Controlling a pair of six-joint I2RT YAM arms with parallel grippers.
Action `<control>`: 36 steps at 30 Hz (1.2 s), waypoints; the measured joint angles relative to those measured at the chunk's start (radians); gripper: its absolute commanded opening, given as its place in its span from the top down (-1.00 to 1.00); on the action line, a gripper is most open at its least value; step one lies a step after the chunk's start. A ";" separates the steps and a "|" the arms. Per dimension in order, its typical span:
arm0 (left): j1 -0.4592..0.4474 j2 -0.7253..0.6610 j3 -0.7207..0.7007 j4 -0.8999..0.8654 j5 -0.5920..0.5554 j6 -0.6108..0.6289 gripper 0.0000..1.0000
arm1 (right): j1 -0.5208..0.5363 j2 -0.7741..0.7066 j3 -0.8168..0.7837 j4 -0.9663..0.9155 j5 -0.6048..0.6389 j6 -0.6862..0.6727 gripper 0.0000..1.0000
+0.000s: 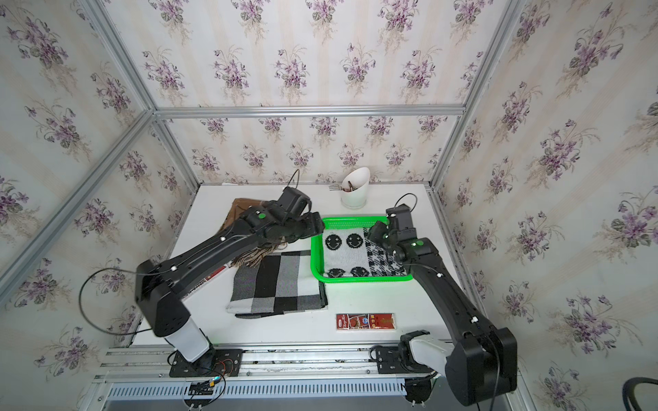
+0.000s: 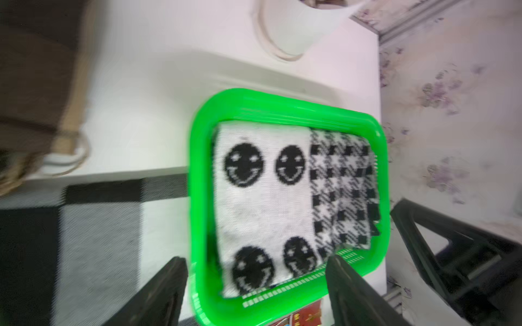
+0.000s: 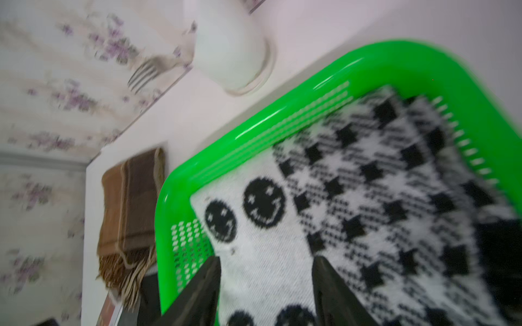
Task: Put the folded scarf in the basket
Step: Move the basket to the center of the board.
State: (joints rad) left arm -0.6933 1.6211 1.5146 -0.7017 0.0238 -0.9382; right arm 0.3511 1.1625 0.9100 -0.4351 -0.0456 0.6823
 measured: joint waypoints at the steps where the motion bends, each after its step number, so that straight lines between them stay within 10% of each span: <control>1: 0.034 -0.060 -0.074 -0.006 -0.011 0.003 -0.59 | 0.064 -0.010 -0.032 0.015 -0.005 0.013 0.00; 10: 0.332 -0.421 -0.547 -0.079 -0.043 0.024 -0.51 | 0.400 0.130 -0.024 0.105 -0.021 0.111 0.07; 20: 0.583 -0.451 -0.825 -0.050 0.071 0.069 -0.47 | 0.608 0.264 0.044 0.131 -0.082 0.145 0.09; 36: 0.641 -0.438 -0.827 0.011 0.104 0.150 -0.48 | 0.501 0.578 0.274 0.004 0.016 0.090 0.12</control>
State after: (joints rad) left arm -0.0525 1.1831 0.6872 -0.6903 0.1280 -0.7887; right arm 0.8524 1.7401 1.1839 -0.4309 -0.0299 0.7723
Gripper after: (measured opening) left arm 0.740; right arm 0.439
